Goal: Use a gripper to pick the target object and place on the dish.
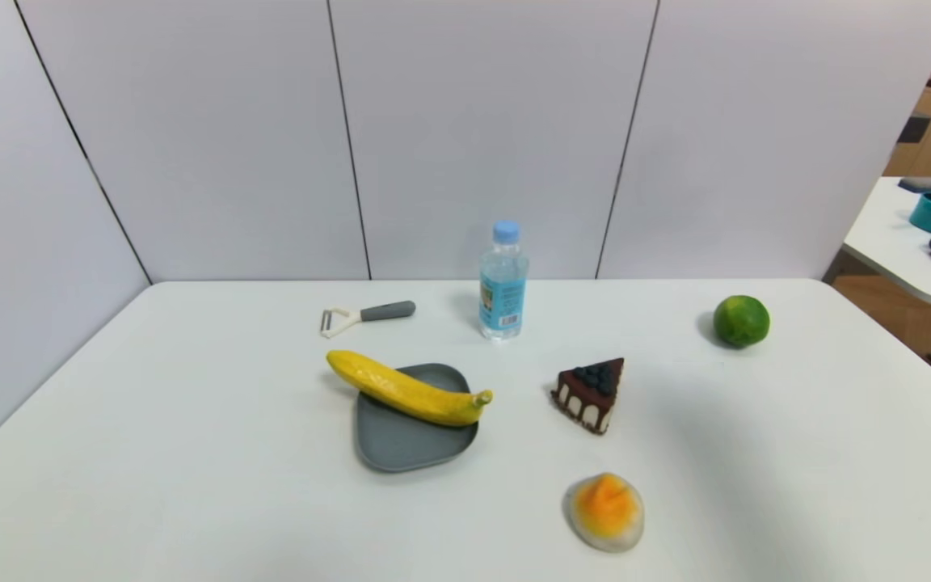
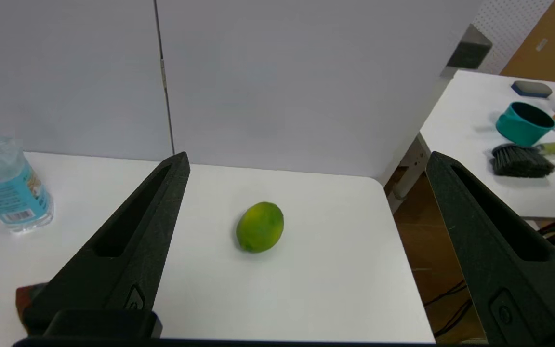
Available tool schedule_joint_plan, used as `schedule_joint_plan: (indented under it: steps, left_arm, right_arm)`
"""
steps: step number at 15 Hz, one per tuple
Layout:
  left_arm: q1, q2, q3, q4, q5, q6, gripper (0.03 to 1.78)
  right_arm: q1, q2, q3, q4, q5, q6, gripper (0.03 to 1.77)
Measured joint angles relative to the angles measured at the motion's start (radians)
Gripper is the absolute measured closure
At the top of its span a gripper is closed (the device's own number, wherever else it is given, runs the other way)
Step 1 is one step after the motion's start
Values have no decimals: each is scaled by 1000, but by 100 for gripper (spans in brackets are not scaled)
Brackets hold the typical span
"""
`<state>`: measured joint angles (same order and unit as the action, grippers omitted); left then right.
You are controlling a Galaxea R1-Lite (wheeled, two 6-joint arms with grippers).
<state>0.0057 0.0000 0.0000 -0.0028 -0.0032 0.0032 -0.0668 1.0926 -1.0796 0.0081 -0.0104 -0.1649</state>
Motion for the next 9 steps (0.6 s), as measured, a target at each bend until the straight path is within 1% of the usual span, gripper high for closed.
schedule_joint_plan:
  steps: [2, 4, 6, 9]
  left_arm:
    - [0, 0, 0, 0, 0, 0, 12]
    - [0, 0, 0, 0, 0, 0, 12]
    - [0, 0, 0, 0, 0, 0, 12]
    - [0, 0, 0, 0, 0, 0, 12]
  right_arm:
    - [-5, -148, 151, -37, 34, 7, 11]
    - [-7, -306, 298, -66, 58, 10, 11]
    - [-2, -459, 421, -95, 69, 18, 11]
    - [8, -670, 560, -105, 77, 43, 11]
